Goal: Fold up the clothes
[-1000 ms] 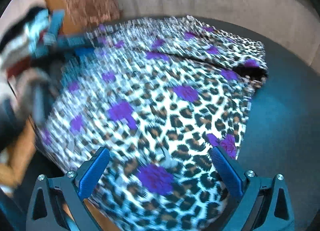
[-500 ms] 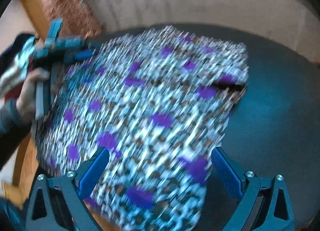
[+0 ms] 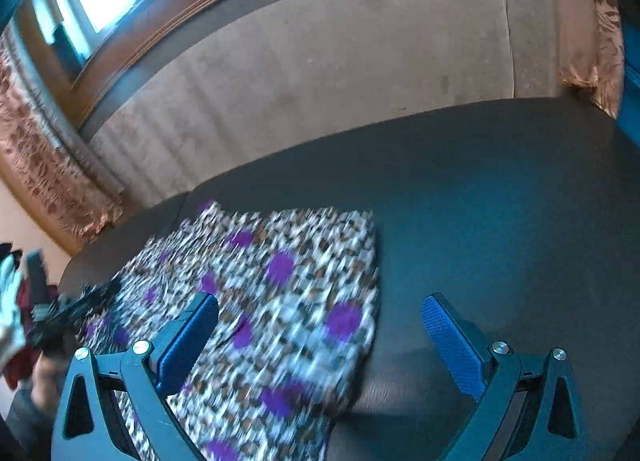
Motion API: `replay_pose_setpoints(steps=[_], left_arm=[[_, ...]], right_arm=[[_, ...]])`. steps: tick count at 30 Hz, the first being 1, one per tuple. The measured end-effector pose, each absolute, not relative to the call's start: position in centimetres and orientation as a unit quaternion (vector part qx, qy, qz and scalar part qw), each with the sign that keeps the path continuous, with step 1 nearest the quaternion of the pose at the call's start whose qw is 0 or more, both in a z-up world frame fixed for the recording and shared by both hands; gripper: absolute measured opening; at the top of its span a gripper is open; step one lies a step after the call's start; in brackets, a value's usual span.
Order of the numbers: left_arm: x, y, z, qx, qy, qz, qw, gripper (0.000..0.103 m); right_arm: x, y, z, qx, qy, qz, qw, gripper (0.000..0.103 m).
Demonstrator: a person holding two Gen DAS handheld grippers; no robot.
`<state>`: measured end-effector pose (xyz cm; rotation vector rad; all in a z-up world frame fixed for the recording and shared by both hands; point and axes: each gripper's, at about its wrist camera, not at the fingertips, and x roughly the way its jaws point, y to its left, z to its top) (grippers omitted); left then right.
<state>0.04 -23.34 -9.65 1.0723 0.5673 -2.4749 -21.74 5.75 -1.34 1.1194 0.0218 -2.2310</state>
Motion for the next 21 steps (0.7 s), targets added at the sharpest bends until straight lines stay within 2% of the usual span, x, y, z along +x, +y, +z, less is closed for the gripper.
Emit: replay_pose_setpoints(steps=[2, 6, 8, 12, 17, 21], left_arm=[[1.1, -23.5, -10.2, 0.387, 0.199, -0.878, 0.2, 0.002], [1.8, -24.1, -11.3, 0.389, 0.206, -0.872, 0.213, 0.002], [1.9, -24.1, -11.2, 0.39, 0.188, -0.872, 0.228, 0.002], [1.5, -24.0, -11.7, 0.402, 0.151, -0.869, 0.247, 0.003], [1.1, -24.6, -11.7, 0.405, 0.19, -0.861, 0.243, 0.003], [1.6, -24.4, -11.9, 0.391, 0.198, -0.862, 0.255, 0.006]], right_arm=[[-23.1, 4.2, -1.9, 0.419, 0.063, -0.858, 0.289, 0.103], [-25.1, -0.7, -5.2, 0.414, 0.237, -0.848, 0.233, 0.101], [-25.5, -2.2, -6.5, 0.396, 0.291, -0.843, 0.218, 0.102], [-28.0, -2.7, -6.8, 0.393, 0.273, -0.854, 0.203, 0.103], [-30.5, -3.2, -6.4, 0.406, 0.249, -0.858, 0.193, 0.103], [-28.0, -3.3, -4.3, 0.394, 0.236, -0.863, 0.211, 0.103]])
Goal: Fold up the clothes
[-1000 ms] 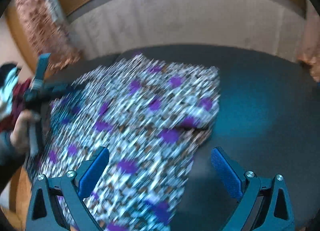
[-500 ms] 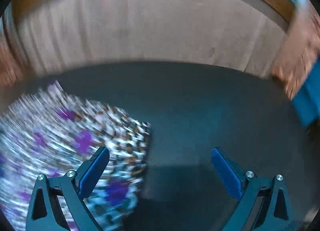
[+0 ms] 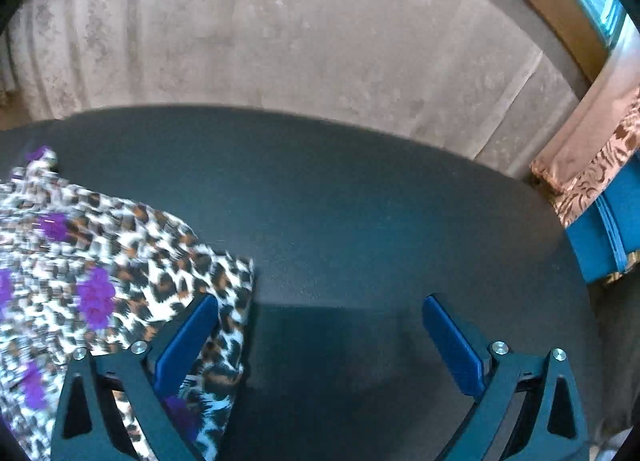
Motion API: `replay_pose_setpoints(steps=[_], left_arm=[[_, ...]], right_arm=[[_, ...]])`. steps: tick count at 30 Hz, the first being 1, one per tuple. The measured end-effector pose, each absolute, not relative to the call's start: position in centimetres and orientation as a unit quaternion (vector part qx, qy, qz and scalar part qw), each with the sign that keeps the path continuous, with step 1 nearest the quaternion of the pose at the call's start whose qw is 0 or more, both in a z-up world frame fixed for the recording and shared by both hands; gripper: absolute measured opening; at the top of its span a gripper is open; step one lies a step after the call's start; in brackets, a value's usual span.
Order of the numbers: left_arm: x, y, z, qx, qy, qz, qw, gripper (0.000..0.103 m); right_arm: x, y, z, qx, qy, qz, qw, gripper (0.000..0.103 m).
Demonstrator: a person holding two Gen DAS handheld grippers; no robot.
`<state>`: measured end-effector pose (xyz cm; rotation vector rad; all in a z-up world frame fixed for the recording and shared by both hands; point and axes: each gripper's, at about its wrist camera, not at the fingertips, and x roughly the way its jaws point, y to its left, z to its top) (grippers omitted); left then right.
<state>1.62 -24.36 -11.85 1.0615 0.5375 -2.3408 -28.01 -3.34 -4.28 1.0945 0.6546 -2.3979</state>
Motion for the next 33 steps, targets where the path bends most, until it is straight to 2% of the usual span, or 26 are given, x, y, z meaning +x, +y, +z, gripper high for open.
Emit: replay_pose_setpoints(steps=[1, 3, 8, 14, 19, 20, 21, 25, 28, 31, 32, 33], left_arm=[[1.7, -24.3, -11.8, 0.388, 0.199, -0.861, 0.261, 0.007], [2.3, -24.0, -11.5, 0.383, 0.205, -0.859, 0.271, 0.023], [6.0, -23.2, -10.4, 0.365, 0.214, -0.858, 0.29, 0.026], [13.7, -26.1, -8.1, 0.35, 0.169, -0.838, 0.382, 0.028], [15.9, -31.3, -6.6, 0.387, 0.161, -0.804, 0.421, 0.042], [15.7, -31.9, -6.5, 0.395, 0.157, -0.802, 0.421, 0.051], [15.3, -32.4, -6.4, 0.406, 0.148, -0.798, 0.419, 0.056], [12.5, -33.0, -7.4, 0.463, 0.088, -0.785, 0.401, 0.061], [10.5, -33.1, -9.0, 0.51, 0.035, -0.763, 0.396, 0.062], [9.6, -34.7, -10.1, 0.536, 0.033, -0.737, 0.411, 0.061], [9.4, -35.1, -10.2, 0.542, 0.044, -0.734, 0.407, 0.055], [9.3, -35.6, -10.4, 0.55, 0.054, -0.73, 0.403, 0.039]], right_arm=[[-26.7, -3.4, -3.7, 0.389, 0.223, -0.863, 0.231, 0.103], [-23.7, -3.8, -2.8, 0.385, 0.194, -0.857, 0.282, 0.103], [-16.2, -6.8, -4.4, 0.397, 0.171, -0.818, 0.38, 0.103], [-14.6, -7.9, -7.8, 0.408, 0.185, -0.806, 0.388, 0.103], [-15.2, -7.4, -8.0, 0.411, 0.176, -0.806, 0.389, 0.103], [-15.2, -7.4, -8.1, 0.409, 0.179, -0.806, 0.388, 0.103], [-15.2, -7.4, -8.1, 0.408, 0.179, -0.807, 0.388, 0.103], [-15.1, -7.0, -8.0, 0.407, 0.17, -0.808, 0.391, 0.103], [-14.5, -7.0, -7.7, 0.405, 0.169, -0.809, 0.391, 0.103], [-14.3, -6.8, -7.6, 0.404, 0.166, -0.81, 0.392, 0.103], [-14.3, -6.8, -7.6, 0.404, 0.165, -0.81, 0.392, 0.103], [-14.3, -6.7, -7.6, 0.404, 0.165, -0.81, 0.392, 0.103]])
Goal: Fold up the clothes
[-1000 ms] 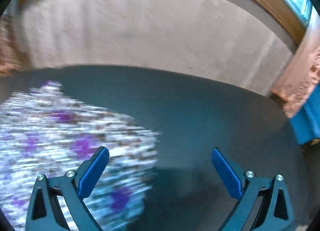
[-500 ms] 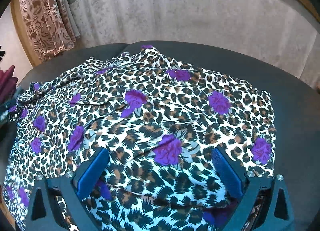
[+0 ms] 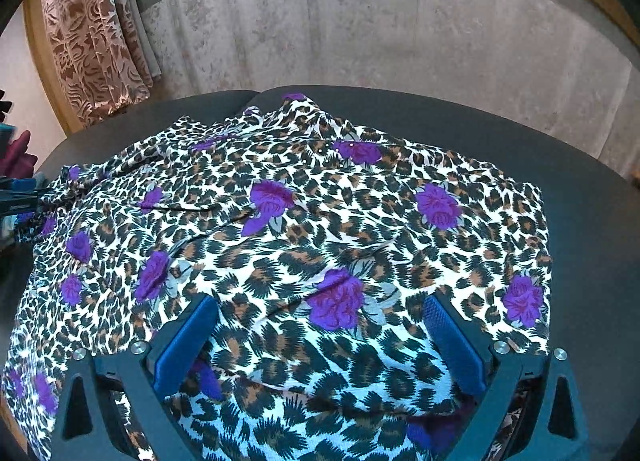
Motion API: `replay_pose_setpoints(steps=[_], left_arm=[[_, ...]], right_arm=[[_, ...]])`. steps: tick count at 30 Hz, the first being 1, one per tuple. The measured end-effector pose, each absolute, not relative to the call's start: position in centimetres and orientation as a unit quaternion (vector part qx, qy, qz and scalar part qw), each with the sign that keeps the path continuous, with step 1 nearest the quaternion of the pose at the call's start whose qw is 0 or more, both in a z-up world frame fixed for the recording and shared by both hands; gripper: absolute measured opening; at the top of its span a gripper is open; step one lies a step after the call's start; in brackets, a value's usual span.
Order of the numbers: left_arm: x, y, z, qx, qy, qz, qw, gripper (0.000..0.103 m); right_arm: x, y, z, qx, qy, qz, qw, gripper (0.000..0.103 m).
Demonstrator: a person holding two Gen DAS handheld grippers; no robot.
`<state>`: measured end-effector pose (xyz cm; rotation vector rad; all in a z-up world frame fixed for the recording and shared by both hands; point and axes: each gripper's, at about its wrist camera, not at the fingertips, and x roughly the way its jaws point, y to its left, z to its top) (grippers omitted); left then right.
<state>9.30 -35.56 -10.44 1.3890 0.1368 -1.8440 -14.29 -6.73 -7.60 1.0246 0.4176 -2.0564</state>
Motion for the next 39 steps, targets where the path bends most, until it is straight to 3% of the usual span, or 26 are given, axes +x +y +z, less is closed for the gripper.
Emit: replay_pose_setpoints(steps=[1, 2, 5, 12, 19, 23, 28, 34, 39], left_arm=[[9.3, -36.0, -10.7, 0.557, 0.065, -0.726, 0.398, 0.03], [9.4, -36.2, -10.4, 0.557, 0.076, -0.727, 0.395, 0.015], [10.2, -36.4, -8.5, 0.532, 0.11, -0.745, 0.386, 0.011], [13.8, -35.1, 1.3, 0.406, 0.233, -0.821, 0.326, 0.011], [18.8, -33.2, 9.6, 0.288, 0.276, -0.87, 0.289, 0.011], [18.9, -33.8, 10.3, 0.289, 0.313, -0.861, 0.278, 0.011], [18.8, -34.8, 9.9, 0.247, 0.432, -0.837, 0.228, 0.012], [18.4, -32.6, 10.6, 0.219, 0.438, -0.851, 0.191, 0.014], [20.7, -30.7, 9.3, 0.223, 0.416, -0.854, 0.216, 0.013]], right_arm=[[-14.3, -6.7, -7.6, 0.403, 0.164, -0.81, 0.392, 0.103], [-14.2, -6.6, -7.6, 0.403, 0.162, -0.811, 0.392, 0.103], [-14.2, -6.4, -7.5, 0.402, 0.16, -0.811, 0.393, 0.103], [-14.0, -6.3, -7.5, 0.402, 0.156, -0.813, 0.392, 0.103], [-13.9, -6.2, -7.4, 0.402, 0.151, -0.814, 0.392, 0.103], [-13.9, -6.2, -7.4, 0.403, 0.149, -0.814, 0.391, 0.103], [-13.9, -6.2, -7.4, 0.403, 0.149, -0.815, 0.39, 0.103], [-14.0, -6.1, -7.4, 0.403, 0.145, -0.815, 0.391, 0.103], [-14.1, -6.0, -7.4, 0.403, 0.139, -0.815, 0.392, 0.103]])
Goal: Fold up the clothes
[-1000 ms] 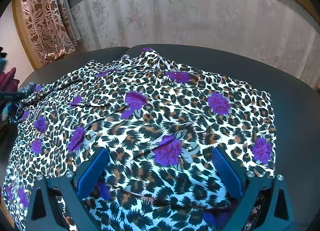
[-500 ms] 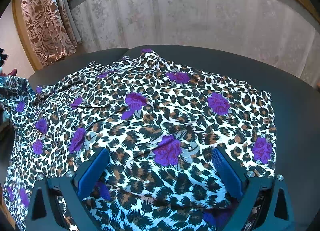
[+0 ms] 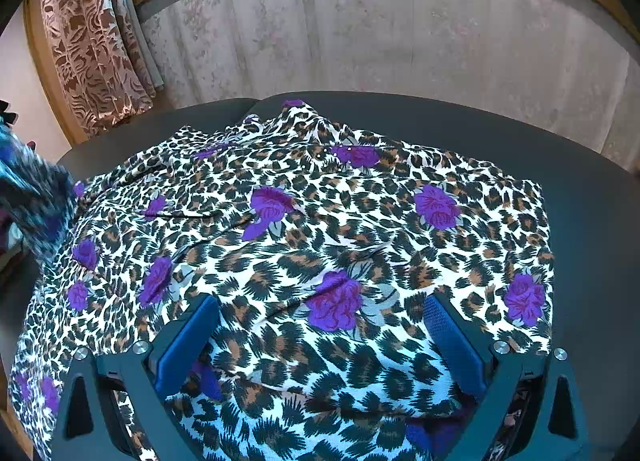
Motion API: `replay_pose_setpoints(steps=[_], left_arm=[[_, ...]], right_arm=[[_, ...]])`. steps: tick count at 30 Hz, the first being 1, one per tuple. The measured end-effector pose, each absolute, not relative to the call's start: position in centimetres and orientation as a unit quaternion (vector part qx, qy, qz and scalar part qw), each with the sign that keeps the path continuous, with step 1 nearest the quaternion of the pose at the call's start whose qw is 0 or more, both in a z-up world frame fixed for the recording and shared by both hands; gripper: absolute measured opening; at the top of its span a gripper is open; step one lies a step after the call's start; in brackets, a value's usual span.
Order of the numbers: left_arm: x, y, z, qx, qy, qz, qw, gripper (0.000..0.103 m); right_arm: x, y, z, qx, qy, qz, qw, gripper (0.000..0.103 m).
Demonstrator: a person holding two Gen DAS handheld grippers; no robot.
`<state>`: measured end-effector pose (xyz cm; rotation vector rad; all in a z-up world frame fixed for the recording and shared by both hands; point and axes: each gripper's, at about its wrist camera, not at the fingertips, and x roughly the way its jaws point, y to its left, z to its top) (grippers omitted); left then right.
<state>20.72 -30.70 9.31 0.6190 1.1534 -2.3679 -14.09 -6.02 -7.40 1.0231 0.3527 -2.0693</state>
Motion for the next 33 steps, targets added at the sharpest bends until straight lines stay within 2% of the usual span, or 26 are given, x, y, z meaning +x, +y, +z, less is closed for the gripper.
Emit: replay_pose_setpoints(steps=[5, 10, 13, 17, 22, 26, 29, 33], left_arm=[[23.6, -27.7, 5.3, 0.265, 0.397, -0.848, 0.232, 0.013], [25.6, -24.9, -1.7, 0.331, 0.369, -0.826, 0.268, 0.014], [26.3, -23.2, -5.0, 0.343, 0.382, -0.821, 0.249, 0.017], [25.3, -20.1, -6.9, 0.346, 0.358, -0.842, 0.206, 0.02], [24.9, -17.4, -9.6, 0.368, 0.357, -0.842, 0.169, 0.021], [26.3, -17.2, -10.7, 0.371, 0.377, -0.838, 0.132, 0.02], [26.8, -17.0, -10.8, 0.38, 0.378, -0.839, 0.096, 0.019], [27.1, -17.5, -10.2, 0.387, 0.37, -0.841, 0.078, 0.019]], right_arm=[[-14.1, -6.0, -7.4, 0.403, 0.139, -0.815, 0.392, 0.103], [-14.1, -6.2, -7.5, 0.404, 0.143, -0.815, 0.39, 0.103], [-14.1, -6.6, -7.6, 0.407, 0.154, -0.814, 0.385, 0.103], [-14.3, -7.3, -7.4, 0.422, 0.175, -0.806, 0.377, 0.103], [-13.0, -8.4, -3.8, 0.423, 0.118, -0.804, 0.4, 0.102], [-8.3, -11.8, -1.1, 0.437, 0.055, -0.726, 0.528, 0.102], [-4.5, -15.1, -2.3, 0.478, 0.029, -0.66, 0.579, 0.102], [-2.3, -18.0, -5.3, 0.522, -0.005, -0.635, 0.569, 0.096]])
